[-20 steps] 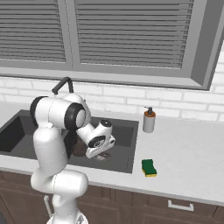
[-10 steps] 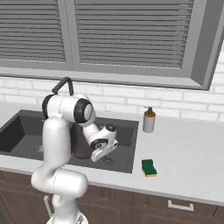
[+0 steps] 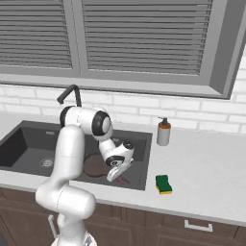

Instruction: Pick the pan and sponge and place them into the sink. Then turn on the water.

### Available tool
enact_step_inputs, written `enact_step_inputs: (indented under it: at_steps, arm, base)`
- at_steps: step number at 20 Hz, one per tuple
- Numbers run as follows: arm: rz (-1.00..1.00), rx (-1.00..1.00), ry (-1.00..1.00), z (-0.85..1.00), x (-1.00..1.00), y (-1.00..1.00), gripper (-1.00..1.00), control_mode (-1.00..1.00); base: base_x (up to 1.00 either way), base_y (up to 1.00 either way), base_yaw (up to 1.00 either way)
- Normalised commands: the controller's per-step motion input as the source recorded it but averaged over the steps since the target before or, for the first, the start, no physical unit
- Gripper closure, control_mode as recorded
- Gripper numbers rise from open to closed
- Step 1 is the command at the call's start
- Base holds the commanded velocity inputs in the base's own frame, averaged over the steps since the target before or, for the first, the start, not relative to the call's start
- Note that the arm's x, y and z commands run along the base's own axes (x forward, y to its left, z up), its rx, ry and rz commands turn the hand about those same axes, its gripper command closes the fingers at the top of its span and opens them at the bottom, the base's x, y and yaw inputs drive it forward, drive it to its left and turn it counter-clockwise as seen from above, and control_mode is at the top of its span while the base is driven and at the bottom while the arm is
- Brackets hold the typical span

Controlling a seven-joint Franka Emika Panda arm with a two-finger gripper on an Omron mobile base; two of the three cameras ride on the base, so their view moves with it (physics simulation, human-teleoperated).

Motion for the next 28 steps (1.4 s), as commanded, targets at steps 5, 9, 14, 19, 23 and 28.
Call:
enact_step_inputs:
  at_steps: [5, 9, 14, 19, 23, 28]
  arm:
    - [0.02, 0.00, -0.06, 0.00, 0.49, 0.21, -1.00, -1.00]
    - [0.01, 0.00, -0.13, 0.02, 0.39, 0.10, -1.00, -1.00]
    - [0.05, 0.00, -0.10, 0.37, 0.23, 0.01, -1.00, -1.00]
    - [0.06, 0.00, -0.06, 0.75, 0.03, 0.01, -1.00, -1.00]
    - [0.08, -0.01, 0.00, 0.65, 0.00, 0.06, -1.00, -1.00]
    - [0.09, -0.01, -0.09, 0.96, -0.06, 0.00, -1.00, -1.00]
  base:
    - [0.00, 0.00, 0.00]
    - [0.00, 0.00, 0.00]
    - [0.00, 0.00, 0.00]
    - [0.00, 0.00, 0.00]
    - [0.00, 0.00, 0.00]
    - [0.00, 0.00, 0.00]
